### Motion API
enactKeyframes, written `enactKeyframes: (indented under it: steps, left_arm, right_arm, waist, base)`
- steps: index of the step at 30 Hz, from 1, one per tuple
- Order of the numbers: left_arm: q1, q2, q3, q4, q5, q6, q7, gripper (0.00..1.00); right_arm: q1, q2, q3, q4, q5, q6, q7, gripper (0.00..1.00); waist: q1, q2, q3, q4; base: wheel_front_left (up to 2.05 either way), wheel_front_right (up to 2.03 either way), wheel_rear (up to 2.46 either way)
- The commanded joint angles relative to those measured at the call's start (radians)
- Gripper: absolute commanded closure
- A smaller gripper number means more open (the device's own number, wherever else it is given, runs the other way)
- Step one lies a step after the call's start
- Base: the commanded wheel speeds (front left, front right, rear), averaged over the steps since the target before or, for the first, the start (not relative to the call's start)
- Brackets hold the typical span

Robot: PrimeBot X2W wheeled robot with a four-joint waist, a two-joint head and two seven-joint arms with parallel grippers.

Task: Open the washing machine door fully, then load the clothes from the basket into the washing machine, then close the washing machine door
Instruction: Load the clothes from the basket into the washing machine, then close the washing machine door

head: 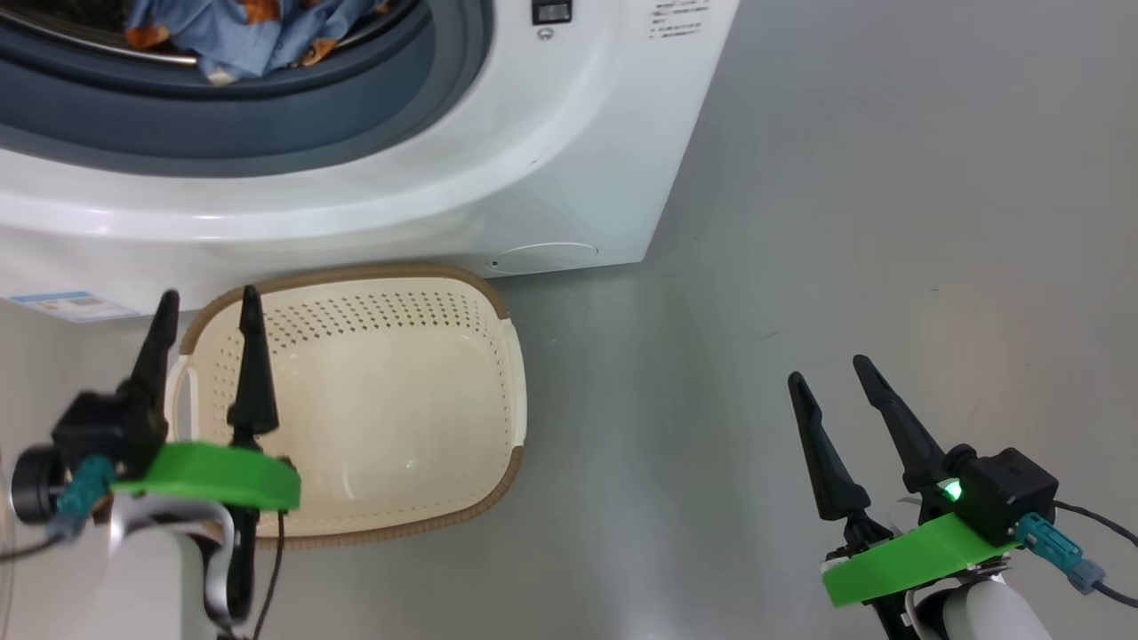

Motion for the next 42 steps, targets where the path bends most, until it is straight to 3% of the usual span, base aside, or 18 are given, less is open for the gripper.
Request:
enactKeyframes:
  steps: [1,22,33,42]
  left_arm:
    - [0.022,0.020,0.024,-0.037,-0.005,0.007,-0.006,0.00]
    - [0.299,0.016,-0.055,-0.361,-0.044,0.085,0.070,0.00]
    - [0.276,0.021,-0.051,-0.372,-0.044,0.104,0.071,0.00]
    - [0.084,0.054,-0.057,-0.308,-0.055,0.080,0.079,0.00]
  right_arm:
    - [-0.006,-0.005,0.023,-0.025,-0.014,0.002,-0.005,0.00]
    - [0.006,-0.004,-0.008,-0.041,-0.022,0.002,-0.005,0.00]
    - [0.001,0.001,-0.008,-0.043,-0.021,0.002,-0.005,0.00]
    - [-0.020,0.009,0.007,-0.043,-0.020,0.002,-0.005,0.00]
  waist:
    - [0.0000,0.0000,0.002,0.005]
    - [0.0000,0.0000,-0.011,0.021]
    - [0.0000,0.0000,0.008,0.007]
    - [0.0000,0.0000,0.040,-0.026]
  base:
    - [0.00,0.00,0.00]
    - [0.00,0.00,0.00]
    - [0.00,0.00,0.00]
    - [0.00,0.00,0.00]
